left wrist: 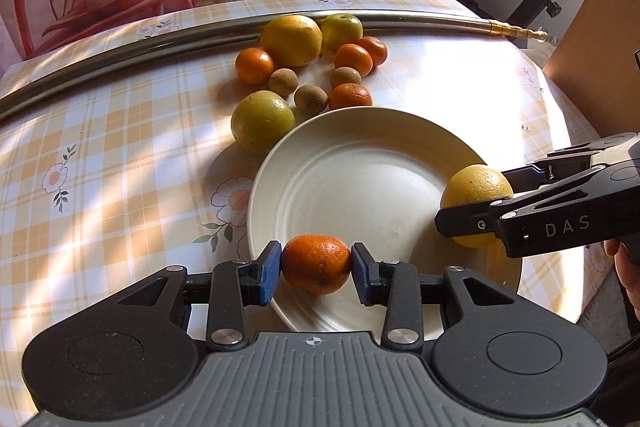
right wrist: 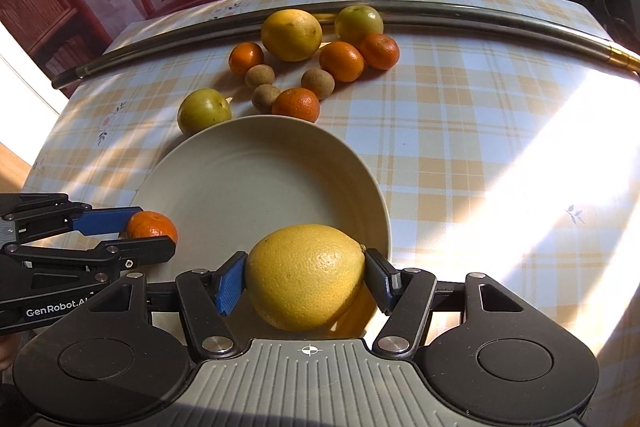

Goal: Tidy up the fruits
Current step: 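Carry the orange and grapefruit over the white plate and open both tools to drop them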

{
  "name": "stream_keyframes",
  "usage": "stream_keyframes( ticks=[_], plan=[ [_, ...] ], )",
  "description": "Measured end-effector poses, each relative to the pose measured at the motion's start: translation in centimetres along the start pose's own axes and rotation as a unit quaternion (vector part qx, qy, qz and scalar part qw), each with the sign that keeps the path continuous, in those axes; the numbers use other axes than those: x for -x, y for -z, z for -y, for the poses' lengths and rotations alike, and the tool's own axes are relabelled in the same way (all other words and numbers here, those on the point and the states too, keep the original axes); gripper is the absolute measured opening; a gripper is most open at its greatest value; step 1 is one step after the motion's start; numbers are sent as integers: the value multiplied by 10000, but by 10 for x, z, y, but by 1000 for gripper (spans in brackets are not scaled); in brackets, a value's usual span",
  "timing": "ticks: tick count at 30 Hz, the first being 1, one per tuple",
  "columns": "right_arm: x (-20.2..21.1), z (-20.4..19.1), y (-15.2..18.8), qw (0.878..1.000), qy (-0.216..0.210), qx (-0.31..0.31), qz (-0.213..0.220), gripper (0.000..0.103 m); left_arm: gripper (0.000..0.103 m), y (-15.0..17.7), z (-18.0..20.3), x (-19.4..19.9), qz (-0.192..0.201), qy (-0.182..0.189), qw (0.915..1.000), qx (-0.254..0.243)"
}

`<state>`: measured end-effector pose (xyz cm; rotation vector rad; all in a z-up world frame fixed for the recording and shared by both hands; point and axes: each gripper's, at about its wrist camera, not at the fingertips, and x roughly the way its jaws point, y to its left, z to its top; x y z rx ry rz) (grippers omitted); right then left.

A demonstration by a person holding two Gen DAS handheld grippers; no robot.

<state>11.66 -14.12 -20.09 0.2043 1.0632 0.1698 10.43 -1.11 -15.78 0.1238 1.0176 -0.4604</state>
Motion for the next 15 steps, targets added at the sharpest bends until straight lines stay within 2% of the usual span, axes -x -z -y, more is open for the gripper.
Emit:
stream_keyframes(
  ticks=[15],
  plan=[
    [4, 1, -1, 9999, -72, -83, 92, 59, 41, 1, -1, 0, 54, 35, 10000, 47]
  ],
)
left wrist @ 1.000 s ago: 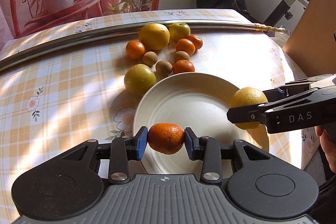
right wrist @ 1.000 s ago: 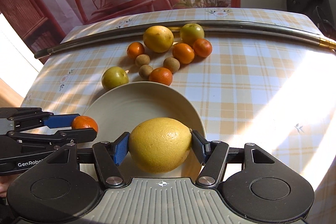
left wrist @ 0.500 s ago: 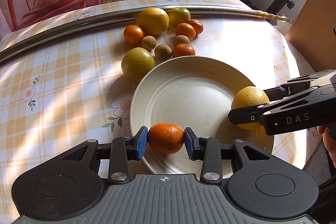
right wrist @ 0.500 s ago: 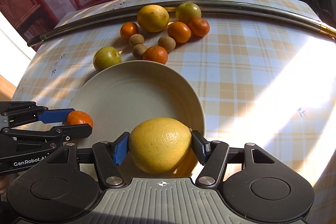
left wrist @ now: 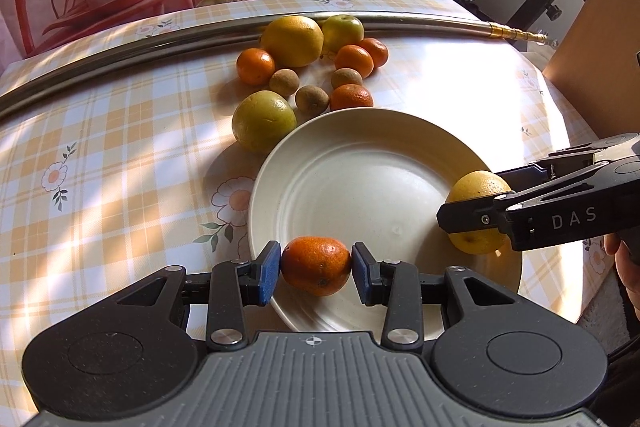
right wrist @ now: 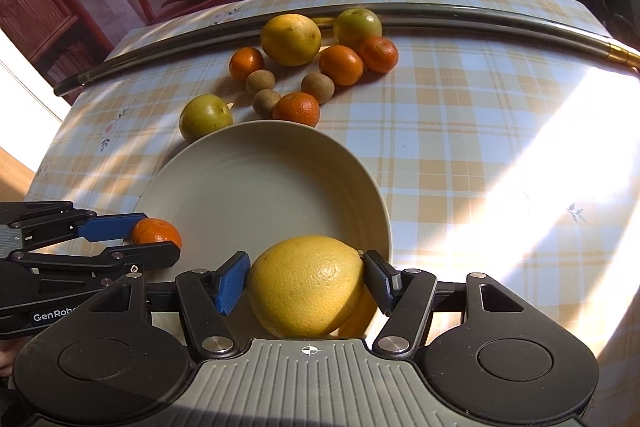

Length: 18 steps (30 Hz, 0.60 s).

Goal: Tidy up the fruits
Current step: 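Carry the orange and grapefruit over the white plate and open both tools to drop them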

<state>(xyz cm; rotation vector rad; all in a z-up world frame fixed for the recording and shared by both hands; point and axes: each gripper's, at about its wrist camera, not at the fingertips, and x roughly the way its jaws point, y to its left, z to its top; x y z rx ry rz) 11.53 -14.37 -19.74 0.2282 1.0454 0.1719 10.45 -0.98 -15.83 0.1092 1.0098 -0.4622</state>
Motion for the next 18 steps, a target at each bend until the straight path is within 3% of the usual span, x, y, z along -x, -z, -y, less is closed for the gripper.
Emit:
stream_keyframes(
  ticks=[8, 18],
  plan=[
    [15, 1, -13, 9993, -7, 36, 381, 59, 41, -7, -11, 9, 221, 55, 9994, 278],
    [28, 18, -37, 9958, 290, -20, 867, 59, 41, -37, -32, 20, 558, -19, 9960, 699]
  ],
)
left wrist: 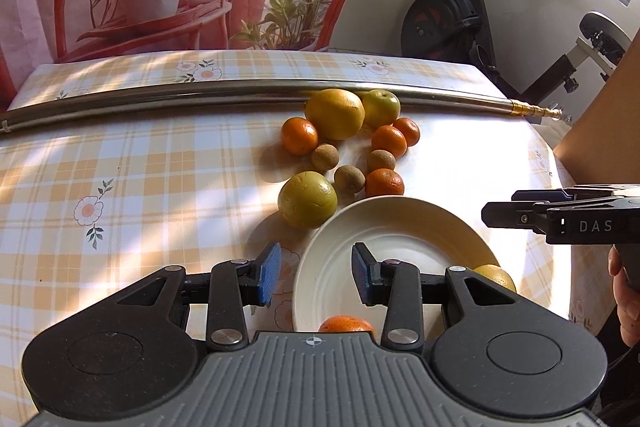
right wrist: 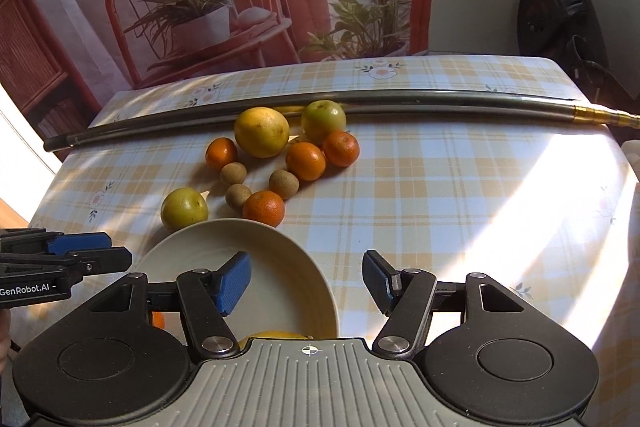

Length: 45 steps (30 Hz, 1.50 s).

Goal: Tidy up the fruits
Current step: 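Carry the orange and grapefruit over the white plate and open both tools to drop them, then grasp a small brown kiwi with the left tool while the right tool reaches toward a greenish grapefruit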

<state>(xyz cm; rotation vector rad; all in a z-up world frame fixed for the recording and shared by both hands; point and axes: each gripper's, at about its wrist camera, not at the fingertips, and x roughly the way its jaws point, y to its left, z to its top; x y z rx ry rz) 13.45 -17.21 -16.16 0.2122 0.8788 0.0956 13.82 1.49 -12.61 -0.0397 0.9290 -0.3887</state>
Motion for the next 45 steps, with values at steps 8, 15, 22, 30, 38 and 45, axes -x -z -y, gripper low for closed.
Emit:
stream_keyframes(
  ticks=[8, 15, 22, 30, 38, 45],
  plan=[
    [-3, 3, -17, 9997, 127, 83, 199, 59, 41, -28, -5, -8, 65, -129, 9996, 248],
    [-6, 8, -36, 9989, 190, 156, 393, 59, 41, -58, -1, -15, 261, -115, 9992, 271],
    [-16, 14, -42, 9985, 270, 207, 424, 59, 41, -82, -6, -59, -215, 23, 9972, 714],
    [-29, 29, -36, 9993, 212, -16, 298, 59, 40, -90, -7, -108, -765, 49, 9892, 1246],
    [-37, 43, -33, 9993, 191, -197, 238, 59, 40, -93, 0, -130, -949, -162, 9883, 1185],
    [-42, 47, -32, 9993, 166, -290, 181, 59, 27, -87, 7, -135, -946, -305, 9909, 909]
  ],
)
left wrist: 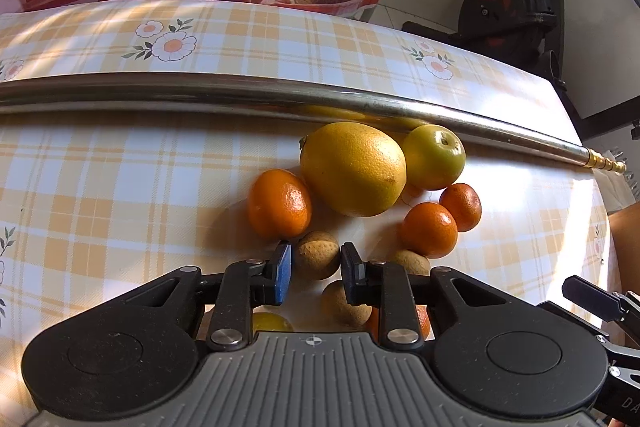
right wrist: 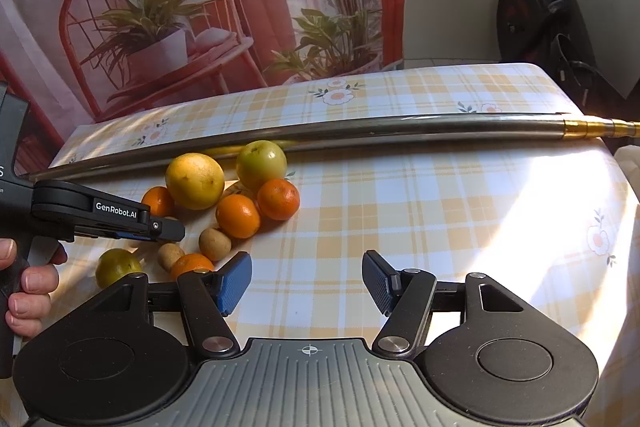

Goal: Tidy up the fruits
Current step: 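Grasp a small brown kiwi with the left tool while the right tool reaches toward a greenish grapefruit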

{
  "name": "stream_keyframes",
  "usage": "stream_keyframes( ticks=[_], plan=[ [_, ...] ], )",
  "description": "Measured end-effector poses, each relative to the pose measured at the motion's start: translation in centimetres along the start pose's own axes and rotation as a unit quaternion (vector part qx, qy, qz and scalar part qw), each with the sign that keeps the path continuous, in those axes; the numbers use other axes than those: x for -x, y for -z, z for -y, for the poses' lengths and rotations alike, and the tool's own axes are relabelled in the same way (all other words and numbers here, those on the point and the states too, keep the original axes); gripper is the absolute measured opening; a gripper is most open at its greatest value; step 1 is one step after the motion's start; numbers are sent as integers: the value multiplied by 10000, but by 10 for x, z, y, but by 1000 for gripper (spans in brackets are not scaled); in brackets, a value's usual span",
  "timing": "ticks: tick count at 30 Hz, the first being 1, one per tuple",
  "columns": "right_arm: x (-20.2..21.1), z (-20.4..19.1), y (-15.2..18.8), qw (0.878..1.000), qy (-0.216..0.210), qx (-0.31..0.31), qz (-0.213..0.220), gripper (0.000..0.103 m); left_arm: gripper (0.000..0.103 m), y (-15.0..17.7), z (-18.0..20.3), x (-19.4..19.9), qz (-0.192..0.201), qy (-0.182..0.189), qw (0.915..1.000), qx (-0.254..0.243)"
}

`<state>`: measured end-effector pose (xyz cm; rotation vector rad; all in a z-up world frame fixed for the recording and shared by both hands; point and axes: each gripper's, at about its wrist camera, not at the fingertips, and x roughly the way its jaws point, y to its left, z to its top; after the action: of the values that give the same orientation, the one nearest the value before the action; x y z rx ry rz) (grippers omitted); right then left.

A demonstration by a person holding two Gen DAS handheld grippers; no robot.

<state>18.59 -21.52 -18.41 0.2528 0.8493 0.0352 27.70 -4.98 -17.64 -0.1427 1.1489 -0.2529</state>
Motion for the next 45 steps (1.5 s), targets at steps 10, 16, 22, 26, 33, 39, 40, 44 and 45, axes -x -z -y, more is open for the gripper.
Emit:
stream_keyframes(
  ticks=[10, 16, 22, 26, 33, 39, 40, 44, 45],
  plan=[
    [2, -6, -2, 10000, 6, 48, -3, 59, 27, 10, 1, 21, 242, 139, 9994, -210],
    [10, -15, -2, 9999, 5, 149, 38, 59, 27, 18, -6, 41, 409, 305, 9984, -238],
    [19, -29, -2, 9995, -34, 307, 54, 59, 27, 26, -21, 62, 566, 356, 9975, -231],
    [21, -41, -2, 9990, -68, 431, 31, 59, 27, 32, -31, 76, 671, 285, 9967, -354],
    [12, -80, 1, 9959, -410, 800, -128, 57, 27, 43, -55, 98, 868, 185, 9950, -448],
    [-14, -123, 3, 9873, -823, 1292, -424, 49, 27, 53, -79, 113, 1025, 135, 9938, -411],
    [-17, -128, 2, 9864, -875, 1322, -444, 49, 27, 54, -84, 116, 1048, 128, 9936, -402],
    [-27, -150, 1, 9814, -1055, 1524, -499, 48, 27, 61, -96, 121, 1093, 123, 9934, -333],
    [-30, -154, 1, 9804, -1089, 1557, -519, 48, 27, 63, -98, 121, 1099, 128, 9934, -308]
  ],
)
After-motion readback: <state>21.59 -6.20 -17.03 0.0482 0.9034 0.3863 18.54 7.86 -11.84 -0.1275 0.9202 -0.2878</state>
